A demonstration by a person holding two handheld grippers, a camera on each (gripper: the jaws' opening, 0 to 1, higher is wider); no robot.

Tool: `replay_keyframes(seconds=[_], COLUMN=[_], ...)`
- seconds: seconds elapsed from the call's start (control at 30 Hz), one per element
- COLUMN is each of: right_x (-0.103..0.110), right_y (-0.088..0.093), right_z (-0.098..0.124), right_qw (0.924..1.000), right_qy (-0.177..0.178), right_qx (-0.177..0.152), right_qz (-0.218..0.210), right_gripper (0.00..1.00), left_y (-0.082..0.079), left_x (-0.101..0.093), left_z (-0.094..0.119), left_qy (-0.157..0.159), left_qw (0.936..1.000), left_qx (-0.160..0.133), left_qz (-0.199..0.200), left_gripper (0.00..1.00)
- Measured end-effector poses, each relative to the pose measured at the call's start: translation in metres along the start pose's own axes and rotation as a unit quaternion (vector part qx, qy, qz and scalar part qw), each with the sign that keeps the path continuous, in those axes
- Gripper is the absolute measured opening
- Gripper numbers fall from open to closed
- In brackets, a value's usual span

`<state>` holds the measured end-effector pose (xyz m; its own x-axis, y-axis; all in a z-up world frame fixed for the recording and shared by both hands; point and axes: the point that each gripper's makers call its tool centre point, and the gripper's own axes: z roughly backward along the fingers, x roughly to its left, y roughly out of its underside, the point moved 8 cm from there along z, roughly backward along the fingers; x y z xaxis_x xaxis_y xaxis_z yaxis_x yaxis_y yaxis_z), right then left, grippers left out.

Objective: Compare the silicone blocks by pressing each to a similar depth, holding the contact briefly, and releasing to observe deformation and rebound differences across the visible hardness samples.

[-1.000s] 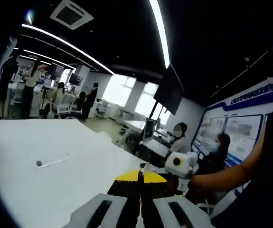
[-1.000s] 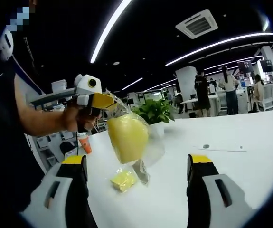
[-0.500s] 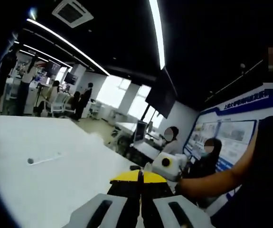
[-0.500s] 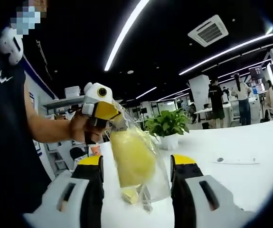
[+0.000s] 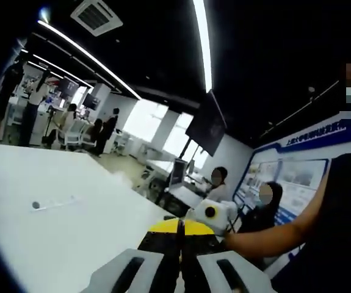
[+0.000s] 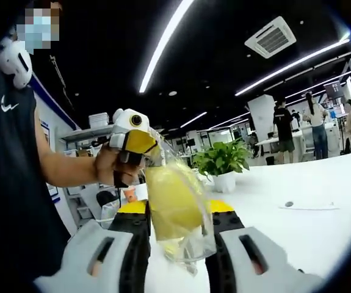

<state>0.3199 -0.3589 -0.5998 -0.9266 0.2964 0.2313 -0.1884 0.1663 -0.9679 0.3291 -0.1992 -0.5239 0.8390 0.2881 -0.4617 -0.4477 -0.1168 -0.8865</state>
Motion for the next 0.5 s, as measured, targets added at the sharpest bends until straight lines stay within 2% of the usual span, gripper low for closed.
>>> replay_keyframes(seconds=[0.2,0.23,0.5], right_x=[0.0037,0.0056,0.0092], right_y=[-0.0015,-0.0013,-0.0029], right_z=[0.0004,0.0003,-0.0009], right_qw=[0.9996,0.9988,0.9974], right_qy=[-0.016,-0.017,-0.025], right_qx=[0.017,0.026,0.048], right_qz=[-0.018,-0.039,-0.048], right_gripper=[0.18,0.16,0.09], left_y=[0.0017,0.0021,0.0049], left_x=[-0.0023,-0.0018,-0.0021], left_z=[0.0017,0.0019,0.0047], left_qy=[0.001,-0.002,0.004], left_qw=[1.0000,0.9999,0.9996], left_qx=[-0.001,0.000,0.002], left_qz=[-0.007,-0.010,-0.027], left_gripper=[0.00,0.00,0.00])
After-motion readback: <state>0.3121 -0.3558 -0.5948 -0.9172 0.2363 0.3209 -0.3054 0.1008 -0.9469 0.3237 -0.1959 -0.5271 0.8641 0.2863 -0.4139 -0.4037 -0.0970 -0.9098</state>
